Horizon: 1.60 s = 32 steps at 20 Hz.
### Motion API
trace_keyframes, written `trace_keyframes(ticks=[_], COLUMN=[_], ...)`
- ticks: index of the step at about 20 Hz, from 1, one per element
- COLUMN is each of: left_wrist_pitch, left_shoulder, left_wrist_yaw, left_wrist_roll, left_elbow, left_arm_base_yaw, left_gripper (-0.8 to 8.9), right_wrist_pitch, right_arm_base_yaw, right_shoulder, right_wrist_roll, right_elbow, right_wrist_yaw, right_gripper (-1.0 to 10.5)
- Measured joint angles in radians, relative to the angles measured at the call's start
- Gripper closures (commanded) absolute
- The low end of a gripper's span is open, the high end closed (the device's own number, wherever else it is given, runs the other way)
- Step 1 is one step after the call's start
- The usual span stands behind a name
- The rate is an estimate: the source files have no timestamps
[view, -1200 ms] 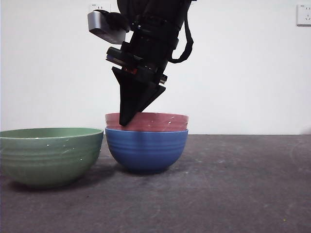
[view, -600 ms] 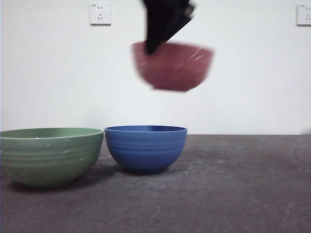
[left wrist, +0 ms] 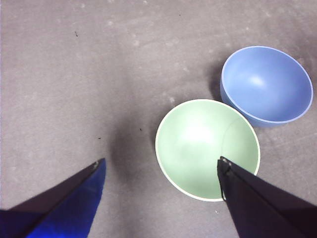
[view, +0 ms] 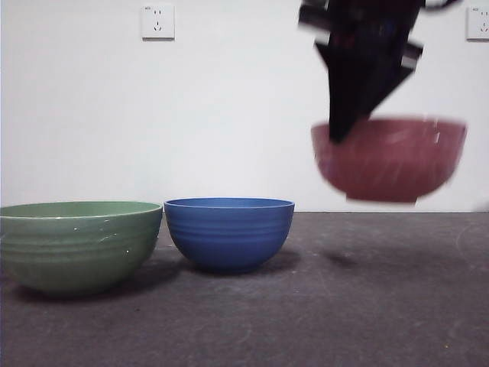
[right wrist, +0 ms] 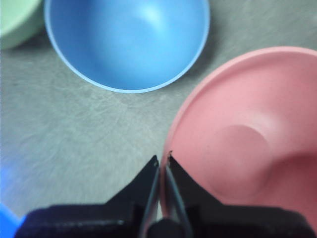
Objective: Pick up the green bowl on the top,put the green bowl on the left,pick up the red bowl in the middle,put the red bowl on the right
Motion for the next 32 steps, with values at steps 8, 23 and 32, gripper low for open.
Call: trace_keyframes(ticks=[8, 23, 32], left_wrist_pitch=[0.0, 0.009, 0.23], left_shoulder=[0.0, 0.0, 0.0], left_wrist_yaw=[0.0, 0.0, 0.172], left_wrist_roll=[0.0, 0.0, -0.001], left_elbow=[0.0, 0.0, -0.001], left_arm_base_yaw=[0.0, 0.0, 0.0], left_gripper=[4.36, 4.36, 8.22], right_wrist_pitch=[0.204, 0.272, 0.398], right_arm_base_yaw=[0.005, -0.044, -0.279], right_shoulder=[0.072, -0.052, -0.442], right_wrist_roll=[0.037, 0.068, 0.085], right_elbow=[-0.139, -0.14, -0.153], right_wrist_yaw=[-0.001, -0.097, -0.104], right_gripper=[9.6, 7.3, 9.6])
